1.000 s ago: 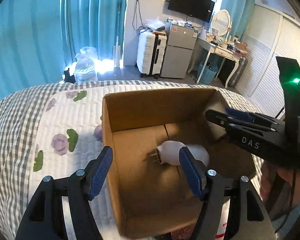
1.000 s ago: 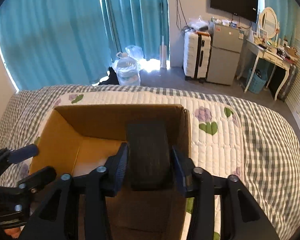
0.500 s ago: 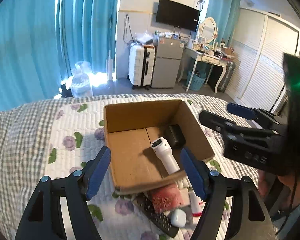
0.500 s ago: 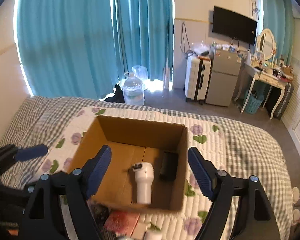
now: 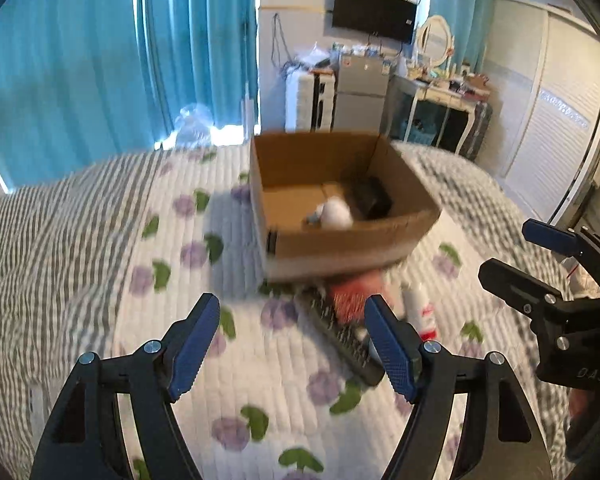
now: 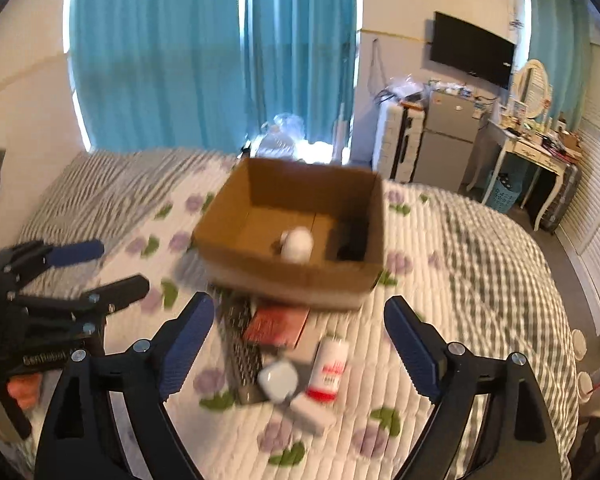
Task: Organize rigid objects
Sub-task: 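Move the right gripper back and grasp the white charger plug, then grasp the black TV remote with the left gripper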
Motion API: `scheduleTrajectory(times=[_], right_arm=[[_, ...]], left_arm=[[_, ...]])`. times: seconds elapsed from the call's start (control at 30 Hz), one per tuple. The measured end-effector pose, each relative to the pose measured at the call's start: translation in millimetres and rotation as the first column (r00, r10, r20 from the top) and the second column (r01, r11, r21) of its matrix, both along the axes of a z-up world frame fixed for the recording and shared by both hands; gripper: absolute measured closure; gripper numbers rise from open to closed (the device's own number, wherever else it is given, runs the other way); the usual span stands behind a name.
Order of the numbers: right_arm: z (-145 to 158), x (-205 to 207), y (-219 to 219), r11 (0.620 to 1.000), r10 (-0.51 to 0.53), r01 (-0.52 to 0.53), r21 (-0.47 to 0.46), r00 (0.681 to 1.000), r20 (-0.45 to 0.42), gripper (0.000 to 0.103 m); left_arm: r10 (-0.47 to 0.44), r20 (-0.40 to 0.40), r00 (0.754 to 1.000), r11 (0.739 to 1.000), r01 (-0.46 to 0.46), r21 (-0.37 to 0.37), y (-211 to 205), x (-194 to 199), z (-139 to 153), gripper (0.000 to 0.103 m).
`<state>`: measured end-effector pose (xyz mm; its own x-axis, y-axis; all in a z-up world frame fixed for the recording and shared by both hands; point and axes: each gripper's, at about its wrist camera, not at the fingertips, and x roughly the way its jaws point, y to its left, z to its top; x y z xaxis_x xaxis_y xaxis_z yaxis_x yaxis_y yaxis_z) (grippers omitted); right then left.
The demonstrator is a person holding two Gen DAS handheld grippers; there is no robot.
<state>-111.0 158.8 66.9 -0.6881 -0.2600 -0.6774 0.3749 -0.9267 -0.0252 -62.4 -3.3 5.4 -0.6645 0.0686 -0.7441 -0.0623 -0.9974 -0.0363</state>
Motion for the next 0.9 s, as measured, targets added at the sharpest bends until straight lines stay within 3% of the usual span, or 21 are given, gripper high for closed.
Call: scheduleTrajectory(times=[0.13,0.33,0.47,0.67,0.9], right_arm=[[-46.9,2.6,4.5,0.998,0.050,-0.051,0.043,0.998,0.032,0.016],[-129.9,-12.0,25.8,0.995,0.044,-0.060,0.074,0.978,0.202,0.016],[-162.2,-15.9,26.9,0.990,0.070,-0.099,0.097,0.963,0.261,0.017],[-189.1,-24.2,30.8,0.987,0.093,-0.128,0.099,0.949,0.302,0.043],[-191.1,-12.2,34.7,0.985,0.134,-0.162,0.063,0.939,0.317,0.075]], left_arm=[[0.025,0.055,0.998,1.000,-0.026,0.016,-5.1,5.2,-29.0,0.026],[-0.011,0.116,0.993,0.999,0.015,-0.034,7.4,12.0,-75.6,0.026],[-0.026,0.176,0.984,0.999,0.032,-0.028,13.0,11.2,-103.6,0.026],[-0.035,0.212,0.977,0.999,0.038,-0.012,20.3,-0.3,-120.3,0.026],[-0.022,0.224,0.974,1.000,0.023,-0.002,20.9,-18.6,-128.9,0.026]])
